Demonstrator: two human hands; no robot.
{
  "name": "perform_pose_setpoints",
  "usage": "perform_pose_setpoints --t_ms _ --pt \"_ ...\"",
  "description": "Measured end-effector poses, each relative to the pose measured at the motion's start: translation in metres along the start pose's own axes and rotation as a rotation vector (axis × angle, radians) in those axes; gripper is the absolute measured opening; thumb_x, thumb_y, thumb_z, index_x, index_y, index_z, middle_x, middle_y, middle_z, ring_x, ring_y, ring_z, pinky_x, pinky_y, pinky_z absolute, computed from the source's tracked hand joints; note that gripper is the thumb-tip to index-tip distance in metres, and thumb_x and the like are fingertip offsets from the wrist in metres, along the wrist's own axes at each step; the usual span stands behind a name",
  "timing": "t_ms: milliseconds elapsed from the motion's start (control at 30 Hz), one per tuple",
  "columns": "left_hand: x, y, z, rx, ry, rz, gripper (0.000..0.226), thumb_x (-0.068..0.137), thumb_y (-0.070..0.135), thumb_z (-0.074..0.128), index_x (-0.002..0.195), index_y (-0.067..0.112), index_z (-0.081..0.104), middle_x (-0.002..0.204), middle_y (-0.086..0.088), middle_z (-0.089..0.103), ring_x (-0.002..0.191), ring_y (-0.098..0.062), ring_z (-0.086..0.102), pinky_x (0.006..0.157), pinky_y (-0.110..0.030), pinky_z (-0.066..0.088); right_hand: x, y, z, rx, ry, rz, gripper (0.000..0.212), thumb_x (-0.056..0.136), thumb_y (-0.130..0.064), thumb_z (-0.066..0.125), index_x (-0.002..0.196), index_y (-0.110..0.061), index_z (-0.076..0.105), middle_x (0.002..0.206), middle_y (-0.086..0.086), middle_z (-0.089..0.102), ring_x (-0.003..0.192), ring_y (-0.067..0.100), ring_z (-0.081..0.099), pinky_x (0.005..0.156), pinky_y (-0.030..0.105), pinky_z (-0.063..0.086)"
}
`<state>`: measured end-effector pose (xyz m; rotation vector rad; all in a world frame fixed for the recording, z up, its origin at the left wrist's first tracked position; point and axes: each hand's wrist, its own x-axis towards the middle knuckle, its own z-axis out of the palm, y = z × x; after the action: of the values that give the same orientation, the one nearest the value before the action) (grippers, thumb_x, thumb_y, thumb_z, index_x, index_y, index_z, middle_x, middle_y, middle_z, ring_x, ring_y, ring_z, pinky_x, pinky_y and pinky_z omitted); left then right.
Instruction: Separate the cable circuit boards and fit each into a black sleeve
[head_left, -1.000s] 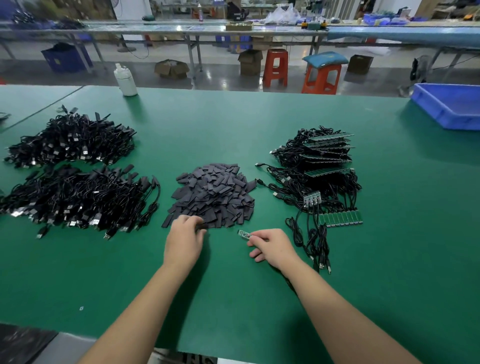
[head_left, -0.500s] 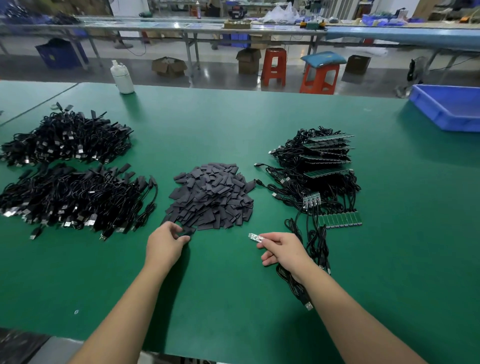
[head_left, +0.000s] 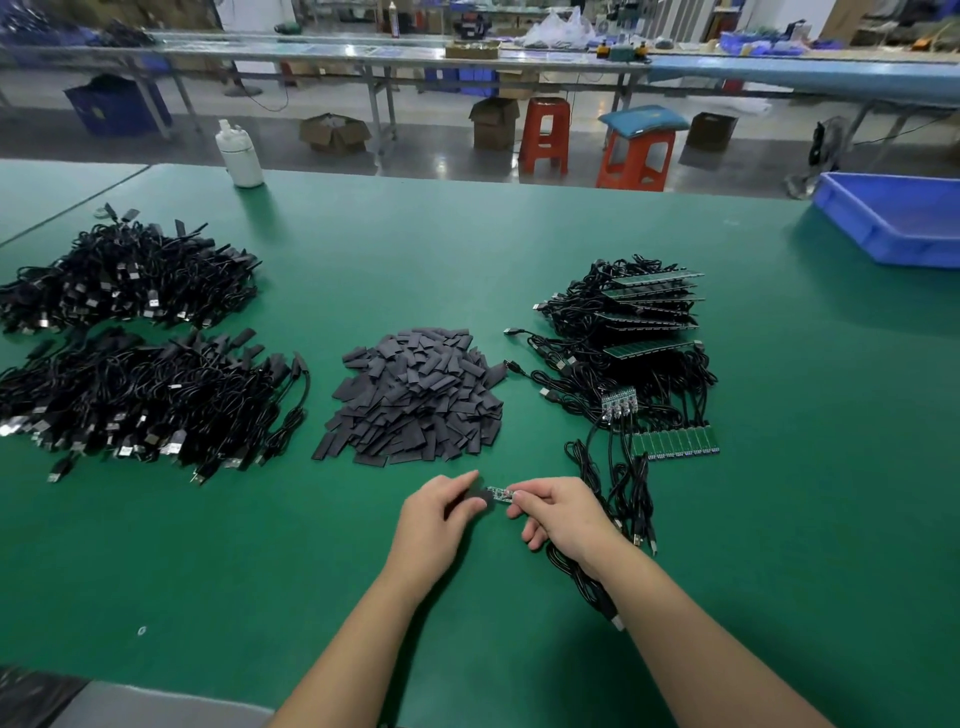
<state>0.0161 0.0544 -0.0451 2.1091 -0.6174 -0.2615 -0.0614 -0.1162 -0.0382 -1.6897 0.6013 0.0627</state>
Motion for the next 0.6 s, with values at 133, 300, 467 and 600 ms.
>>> perform_pose_setpoints --t_ms 133,300,467,600 --pt "-0.0001 -0.0028 -0.0005 0.078 -0.033 0.054 0.041 0.09 0.024 0.07 0.129 0.018 0.064 0.098 0.009 0.063 0.093 -0.006 0.058 0.082 -0.006 0.036 -0.0005 -0.001 -0.0005 0.005 -0.009 0.004 0.021 0.101 -0.01 0.054 0.117 -0.006 0.067 0.083 0.005 0.069 0.053 0.014 0.058 0.055 0.026 0.053" --pt "-0.0022 -0.0015 0.0021 0.07 0.019 0.08 0.033 0.09 0.022 0.071 0.122 0.014 0.069 0.092 0.007 0.064 0.089 -0.008 0.06 0.081 -0.008 0.038 0.0003 -0.0017 -0.0005 0.044 -0.011 0.015 0.022 0.101 -0.01 0.053 0.117 0.0 0.066 0.087 0.009 0.07 0.053 0.014 0.059 0.053 0.025 0.053" --pt "-0.0053 0.0008 0.0072 0.113 0.052 0.101 0.026 0.091 0.021 0.069 0.116 0.013 0.073 0.091 0.003 0.065 0.089 -0.014 0.061 0.079 -0.012 0.038 0.0006 -0.0018 -0.0016 0.136 -0.037 0.036 0.022 0.101 -0.005 0.052 0.118 0.001 0.064 0.099 0.015 0.072 0.057 0.013 0.063 0.052 0.024 0.054" --pt "-0.0064 0.0004 0.006 0.113 0.027 0.122 0.038 0.089 0.023 0.071 0.126 0.013 0.066 0.096 0.004 0.061 0.092 -0.011 0.058 0.083 -0.015 0.038 0.002 -0.0006 -0.0043 0.156 -0.033 0.041 0.023 0.1 -0.003 0.052 0.12 0.0 0.064 0.099 0.015 0.072 0.054 0.012 0.061 0.053 0.024 0.054"
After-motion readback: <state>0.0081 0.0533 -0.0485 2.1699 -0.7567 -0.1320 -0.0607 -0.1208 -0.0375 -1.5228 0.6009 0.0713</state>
